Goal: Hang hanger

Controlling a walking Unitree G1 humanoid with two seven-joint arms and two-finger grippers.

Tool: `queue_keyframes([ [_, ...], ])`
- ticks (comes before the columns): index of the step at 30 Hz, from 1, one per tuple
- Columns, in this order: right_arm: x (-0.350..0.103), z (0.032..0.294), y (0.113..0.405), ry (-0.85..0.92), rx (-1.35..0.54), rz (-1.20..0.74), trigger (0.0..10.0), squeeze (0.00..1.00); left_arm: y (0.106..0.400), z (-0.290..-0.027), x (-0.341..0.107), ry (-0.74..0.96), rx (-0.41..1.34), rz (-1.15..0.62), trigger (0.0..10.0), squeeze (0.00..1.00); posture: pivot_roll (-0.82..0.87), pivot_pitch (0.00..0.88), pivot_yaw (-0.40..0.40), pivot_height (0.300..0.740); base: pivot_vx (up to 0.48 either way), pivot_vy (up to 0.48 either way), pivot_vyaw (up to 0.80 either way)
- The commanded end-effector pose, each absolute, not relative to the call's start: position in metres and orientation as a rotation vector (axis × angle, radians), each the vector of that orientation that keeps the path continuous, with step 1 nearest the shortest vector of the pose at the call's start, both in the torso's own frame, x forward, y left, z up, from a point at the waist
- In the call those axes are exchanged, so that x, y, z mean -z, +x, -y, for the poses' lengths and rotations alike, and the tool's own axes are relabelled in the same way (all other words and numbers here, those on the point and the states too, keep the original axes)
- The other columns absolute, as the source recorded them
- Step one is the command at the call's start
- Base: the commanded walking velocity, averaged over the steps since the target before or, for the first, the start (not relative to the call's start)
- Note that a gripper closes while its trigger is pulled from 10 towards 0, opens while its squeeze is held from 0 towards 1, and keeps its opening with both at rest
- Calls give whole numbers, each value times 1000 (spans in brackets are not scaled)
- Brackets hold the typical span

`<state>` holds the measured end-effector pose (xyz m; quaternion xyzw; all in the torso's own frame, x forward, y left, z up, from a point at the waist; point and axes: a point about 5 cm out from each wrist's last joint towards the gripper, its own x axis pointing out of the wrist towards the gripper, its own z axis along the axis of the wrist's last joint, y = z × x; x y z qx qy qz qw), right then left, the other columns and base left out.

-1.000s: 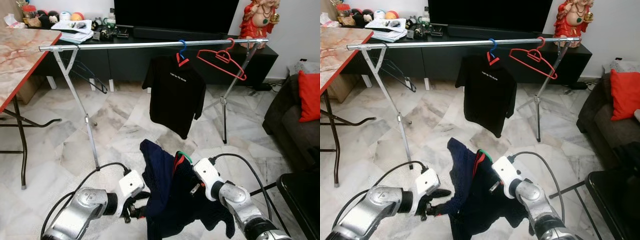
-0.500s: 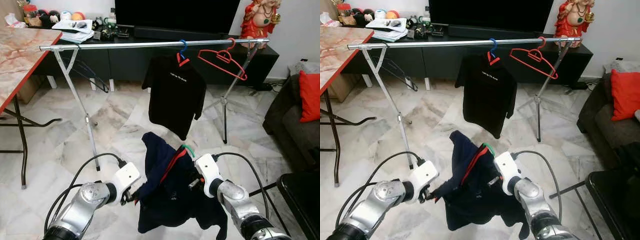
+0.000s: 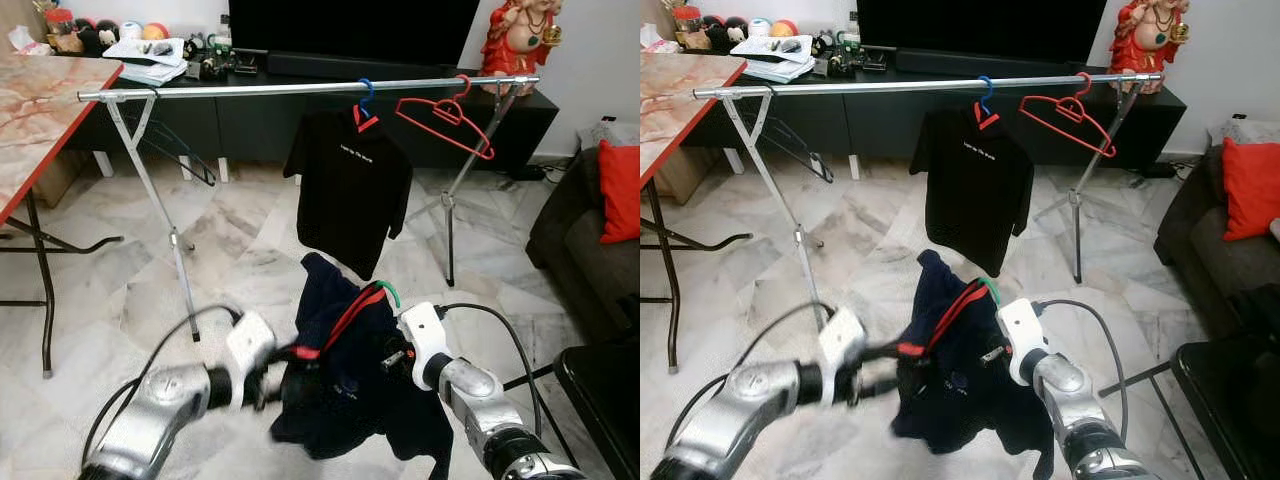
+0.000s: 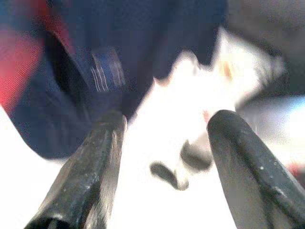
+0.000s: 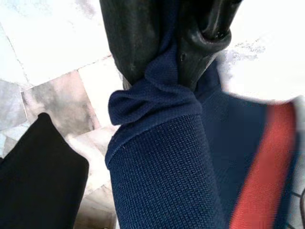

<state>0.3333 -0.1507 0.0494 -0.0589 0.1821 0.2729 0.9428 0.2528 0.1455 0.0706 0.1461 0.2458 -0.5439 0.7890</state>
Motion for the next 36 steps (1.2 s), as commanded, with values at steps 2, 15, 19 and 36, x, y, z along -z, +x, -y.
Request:
queue_keyframes([
  [2,-57,152,338,-105,-550,-335,0,0,251,-141,-73,341,1195,-525,10000,0,55,74,-84,740,0,0,0],
  [15,-54,161,317,-330,-971,-370,0,0,281,-172,-106,379,965,-370,10000,0,54,87,-104,740,0,0,0],
  [19,-47,173,307,-398,-1057,-445,0,0,279,-176,-105,399,977,-385,10000,0,57,89,-106,740,0,0,0],
  [36,-51,159,295,-509,-1328,-372,0,0,274,-138,-101,345,1220,-364,10000,0,55,88,-119,740,0,0,0],
])
